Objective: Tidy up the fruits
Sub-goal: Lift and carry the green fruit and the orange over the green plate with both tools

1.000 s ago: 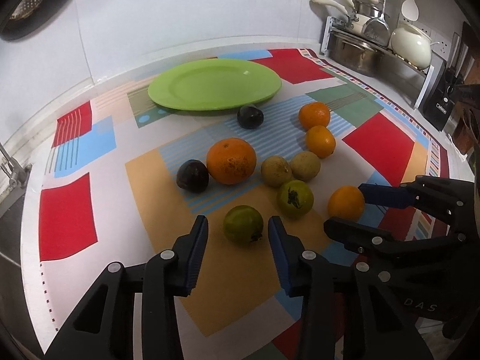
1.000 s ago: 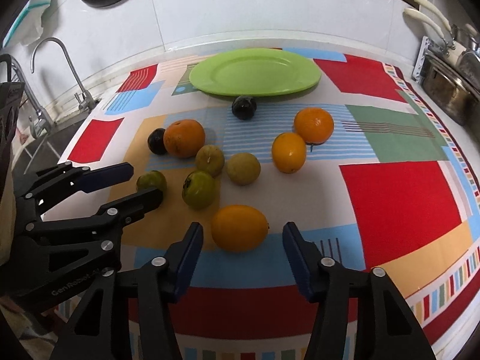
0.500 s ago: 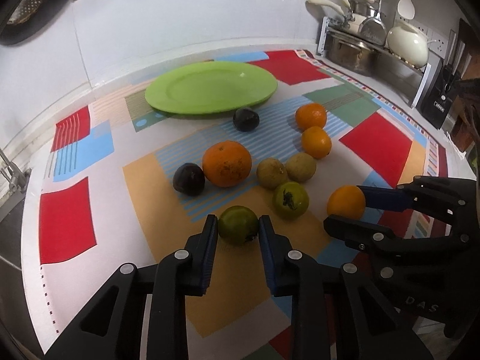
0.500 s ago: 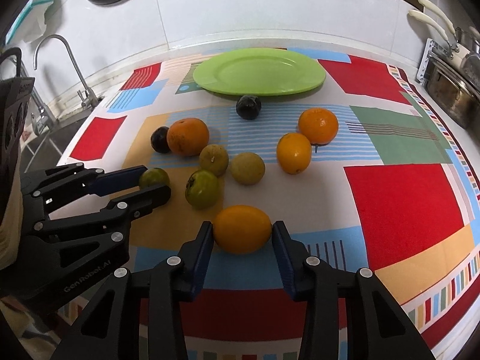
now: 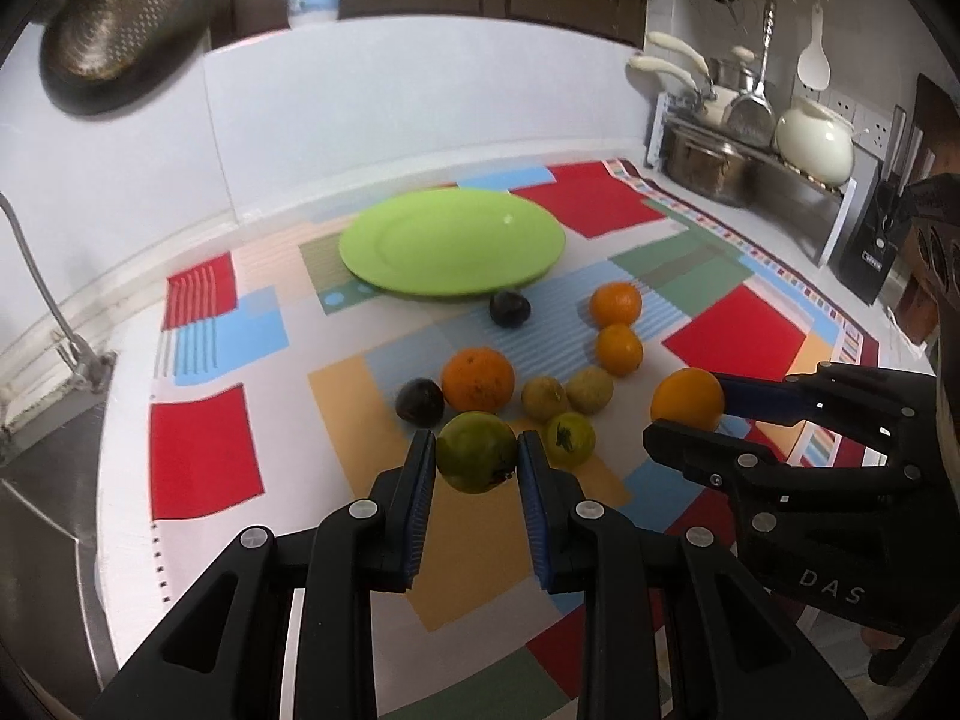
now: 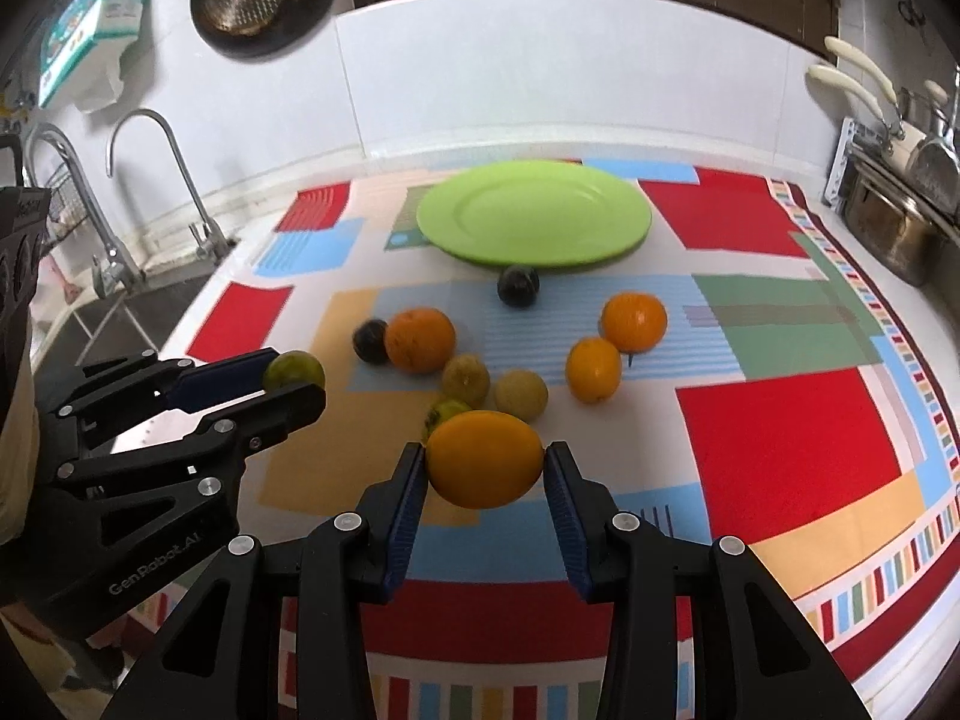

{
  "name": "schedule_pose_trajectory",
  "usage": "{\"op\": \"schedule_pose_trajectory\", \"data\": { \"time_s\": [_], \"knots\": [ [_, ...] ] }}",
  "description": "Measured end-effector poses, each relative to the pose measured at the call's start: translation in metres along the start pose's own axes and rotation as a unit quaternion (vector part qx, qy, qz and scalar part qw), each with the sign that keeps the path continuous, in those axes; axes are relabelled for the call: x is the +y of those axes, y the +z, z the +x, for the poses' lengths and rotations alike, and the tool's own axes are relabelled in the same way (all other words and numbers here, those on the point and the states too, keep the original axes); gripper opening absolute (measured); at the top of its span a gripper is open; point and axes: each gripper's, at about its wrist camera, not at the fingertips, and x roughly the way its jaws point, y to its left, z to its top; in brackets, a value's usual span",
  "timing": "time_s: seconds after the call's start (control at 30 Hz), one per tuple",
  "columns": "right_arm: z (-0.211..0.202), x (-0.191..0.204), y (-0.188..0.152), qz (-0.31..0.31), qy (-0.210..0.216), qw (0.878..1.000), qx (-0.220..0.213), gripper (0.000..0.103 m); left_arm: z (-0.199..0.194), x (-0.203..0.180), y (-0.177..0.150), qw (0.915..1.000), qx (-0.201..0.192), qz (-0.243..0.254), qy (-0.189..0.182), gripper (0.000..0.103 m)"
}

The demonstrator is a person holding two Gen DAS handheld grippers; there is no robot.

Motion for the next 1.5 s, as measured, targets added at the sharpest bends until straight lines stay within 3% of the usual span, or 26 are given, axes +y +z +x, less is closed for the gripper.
{"op": "schedule_pose_trajectory", "data": {
  "time_s": [0.33, 0.9, 1.5],
  "knots": [
    [-0.017, -0.011, 0.024, -0.023, 0.023, 0.999, -0.029, 0.041, -0.020, -0.010, 0.022, 0.9988, -0.036, -0.023, 0.023, 0.028],
    [-0.024, -0.048, 0.079, -0.056, 0.047, 0.995, -0.075, 0.041, -0.008, -0.030, 0.075, 0.9950, -0.079, -0.044, 0.043, 0.028],
    [0.017, -0.073, 0.143, -0.063, 0.066, 0.992, -0.092, 0.041, 0.032, -0.015, 0.136, 0.9926, -0.096, -0.030, 0.068, 0.028]
  ]
}}
